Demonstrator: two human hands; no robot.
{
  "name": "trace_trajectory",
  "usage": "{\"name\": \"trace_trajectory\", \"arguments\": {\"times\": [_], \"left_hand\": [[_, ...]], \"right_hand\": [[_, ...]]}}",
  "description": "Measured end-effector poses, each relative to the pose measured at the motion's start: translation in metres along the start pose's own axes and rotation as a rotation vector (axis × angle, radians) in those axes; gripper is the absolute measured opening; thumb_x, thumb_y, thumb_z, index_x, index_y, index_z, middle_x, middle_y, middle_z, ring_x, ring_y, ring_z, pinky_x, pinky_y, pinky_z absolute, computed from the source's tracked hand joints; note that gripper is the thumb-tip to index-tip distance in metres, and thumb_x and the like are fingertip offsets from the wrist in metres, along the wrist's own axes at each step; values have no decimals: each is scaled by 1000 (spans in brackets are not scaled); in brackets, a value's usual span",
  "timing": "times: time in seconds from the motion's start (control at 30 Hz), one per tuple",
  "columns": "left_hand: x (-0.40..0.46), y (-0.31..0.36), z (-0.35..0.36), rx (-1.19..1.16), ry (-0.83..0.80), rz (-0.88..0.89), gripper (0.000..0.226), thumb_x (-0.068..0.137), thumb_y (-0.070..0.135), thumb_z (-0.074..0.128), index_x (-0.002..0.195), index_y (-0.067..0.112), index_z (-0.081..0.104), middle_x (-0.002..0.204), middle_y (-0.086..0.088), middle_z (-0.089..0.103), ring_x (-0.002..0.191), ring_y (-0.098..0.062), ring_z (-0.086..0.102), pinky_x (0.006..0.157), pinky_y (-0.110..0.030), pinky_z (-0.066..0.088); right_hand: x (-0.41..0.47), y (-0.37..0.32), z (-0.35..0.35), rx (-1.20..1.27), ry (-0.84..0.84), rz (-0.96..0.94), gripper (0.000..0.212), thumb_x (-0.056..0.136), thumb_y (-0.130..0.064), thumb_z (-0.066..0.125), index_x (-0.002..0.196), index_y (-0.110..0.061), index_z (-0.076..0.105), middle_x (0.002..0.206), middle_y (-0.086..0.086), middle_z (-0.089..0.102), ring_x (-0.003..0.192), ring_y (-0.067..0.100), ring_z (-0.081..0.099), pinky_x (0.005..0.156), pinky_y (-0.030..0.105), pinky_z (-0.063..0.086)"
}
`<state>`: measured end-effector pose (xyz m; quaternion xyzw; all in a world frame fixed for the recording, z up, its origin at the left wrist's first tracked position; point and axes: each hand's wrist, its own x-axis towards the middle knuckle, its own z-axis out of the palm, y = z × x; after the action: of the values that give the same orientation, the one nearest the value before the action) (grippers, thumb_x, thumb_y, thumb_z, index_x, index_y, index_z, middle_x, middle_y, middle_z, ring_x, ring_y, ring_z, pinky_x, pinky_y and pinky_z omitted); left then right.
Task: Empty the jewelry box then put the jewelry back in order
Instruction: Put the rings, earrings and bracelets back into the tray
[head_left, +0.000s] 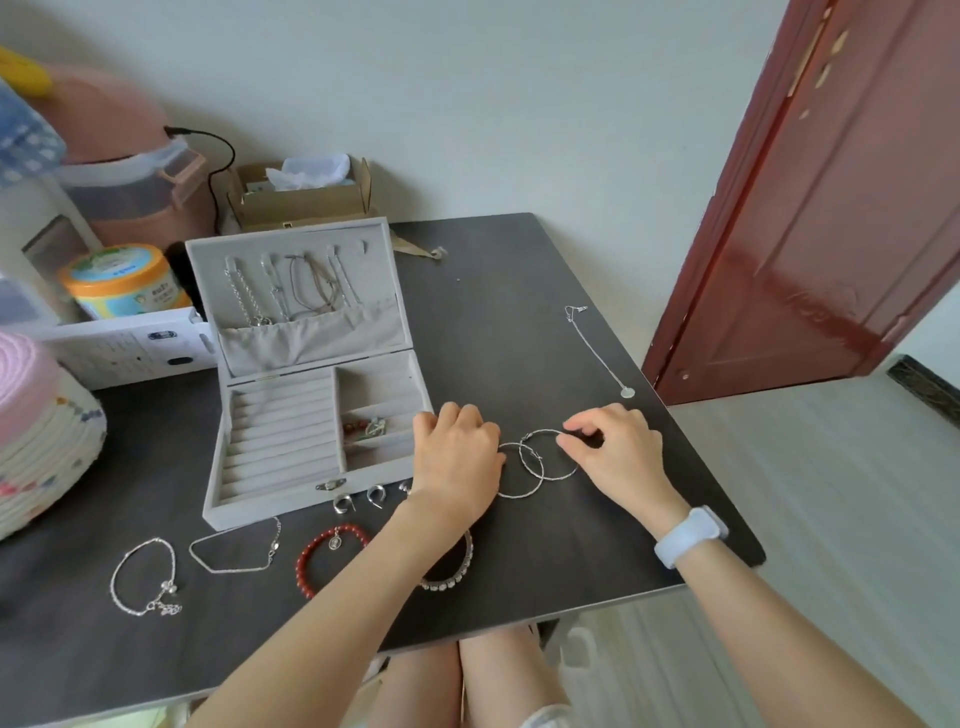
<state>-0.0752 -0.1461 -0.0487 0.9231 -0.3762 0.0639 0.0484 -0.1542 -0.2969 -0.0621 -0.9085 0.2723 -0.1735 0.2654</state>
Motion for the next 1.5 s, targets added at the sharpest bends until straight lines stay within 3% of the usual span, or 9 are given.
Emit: {"name": "trace_trajectory", "arguments": {"times": [0.1,0.23,0.33,0.63,0.77,0.93,1.23,1.4,1.5], "left_hand": [[6,-4,8,-67,82,-43,23,94,28,44,104,19,62,105,0,57,106,-23,45,85,-32,20],[10,-11,15,-95,226,59,11,67,10,71,60,16,64,59,1,57,63,-25,57,66,-32,18],[15,-16,21,-86,240,81,17,60,9,77,56,18,62,54,3,54,58,-23,55,65,-32,18],[26,-13,16,9,67,37,22,94,11,36,107,15,54,109,-2,55,107,-23,42,90,-33,19],[31,-14,4,-337,75,-81,16,94,7,37,97,15,51,101,-2,58,99,-23,47,85,-30,23],[37,-45,-30,-828,217,-215,15,92,5,47,93,6,62,73,2,55,72,-19,50,59,-9,36],[48,-134,-31,-652,353,-469,21,91,3,48,104,1,65,101,-16,68,95,-28,60,75,-21,39],[48,-143,-13,-568,372,-455,17,88,4,52,97,5,67,96,-15,69,91,-33,61,75,-36,48],[48,-141,-4,-419,265,-384,20,89,9,52,100,11,69,104,-10,67,105,-29,51,73,-39,48]], "right_hand": [[2,0,5,-83,13,-16,10,85,-27,58,84,-23,67,84,-8,50,94,22,48,77,32,26],[4,0,10,-133,26,-24,15,89,-22,51,85,-19,65,93,-1,58,96,25,48,75,32,24],[5,-1,11,-130,35,-21,16,90,-21,50,85,-18,65,96,2,59,96,26,48,75,32,23],[4,-4,9,-27,61,21,16,91,-19,49,87,-14,63,100,3,64,96,28,53,81,35,31],[6,-4,6,176,104,53,15,92,-13,47,89,-5,59,91,5,65,88,29,57,77,32,36],[17,-21,0,461,168,43,14,90,-3,47,79,-9,54,72,-5,54,68,10,48,62,3,33],[40,-73,35,594,157,-77,16,89,-2,47,81,-13,55,71,-9,54,64,7,49,62,7,38],[51,-90,54,584,100,-110,15,90,-2,47,96,-8,59,76,-6,57,69,13,52,71,20,41],[57,-98,63,567,66,-135,17,90,-2,47,100,-5,60,85,1,59,73,18,53,77,28,45]]}}
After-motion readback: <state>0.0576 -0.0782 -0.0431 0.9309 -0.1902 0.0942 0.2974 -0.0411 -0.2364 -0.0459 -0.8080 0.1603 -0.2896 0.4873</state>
